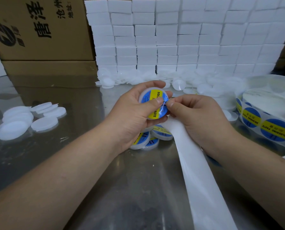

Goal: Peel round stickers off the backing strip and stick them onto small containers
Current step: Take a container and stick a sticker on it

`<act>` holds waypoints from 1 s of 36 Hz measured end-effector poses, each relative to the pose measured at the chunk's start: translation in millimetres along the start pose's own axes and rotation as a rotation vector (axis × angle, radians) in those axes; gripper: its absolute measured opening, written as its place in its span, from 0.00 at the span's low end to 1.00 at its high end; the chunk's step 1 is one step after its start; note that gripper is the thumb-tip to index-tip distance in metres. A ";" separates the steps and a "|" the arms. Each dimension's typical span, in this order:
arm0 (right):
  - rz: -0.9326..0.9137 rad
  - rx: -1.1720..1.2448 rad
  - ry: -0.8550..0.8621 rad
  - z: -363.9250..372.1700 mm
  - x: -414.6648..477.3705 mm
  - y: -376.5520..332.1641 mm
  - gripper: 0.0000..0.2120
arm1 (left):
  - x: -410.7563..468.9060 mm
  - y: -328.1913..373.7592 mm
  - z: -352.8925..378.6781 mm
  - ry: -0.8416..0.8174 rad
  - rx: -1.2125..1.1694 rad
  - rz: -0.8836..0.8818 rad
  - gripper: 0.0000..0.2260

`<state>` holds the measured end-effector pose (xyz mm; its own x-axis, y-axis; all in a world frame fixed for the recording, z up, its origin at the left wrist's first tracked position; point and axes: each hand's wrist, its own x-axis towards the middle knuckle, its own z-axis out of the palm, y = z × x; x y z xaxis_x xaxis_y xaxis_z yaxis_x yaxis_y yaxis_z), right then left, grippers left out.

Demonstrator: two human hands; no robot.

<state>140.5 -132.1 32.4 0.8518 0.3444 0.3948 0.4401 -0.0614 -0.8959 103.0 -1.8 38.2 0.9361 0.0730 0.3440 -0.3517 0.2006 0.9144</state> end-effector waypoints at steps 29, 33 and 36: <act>-0.026 -0.150 0.097 -5.4 7.5 9.4 0.17 | -4.6 3.4 4.8 0.267 0.420 0.143 0.04; -0.131 -0.256 -0.036 -2.0 2.4 5.1 0.15 | -7.3 -0.3 7.7 0.197 0.492 0.144 0.08; -0.198 -0.347 -0.067 -0.2 0.2 4.7 0.15 | -7.8 -1.8 7.3 0.180 0.550 0.163 0.11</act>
<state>142.8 -132.5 28.3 0.7255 0.4409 0.5284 0.6734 -0.2966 -0.6772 96.3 -9.9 35.5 0.8388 0.2340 0.4915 -0.3956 -0.3583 0.8457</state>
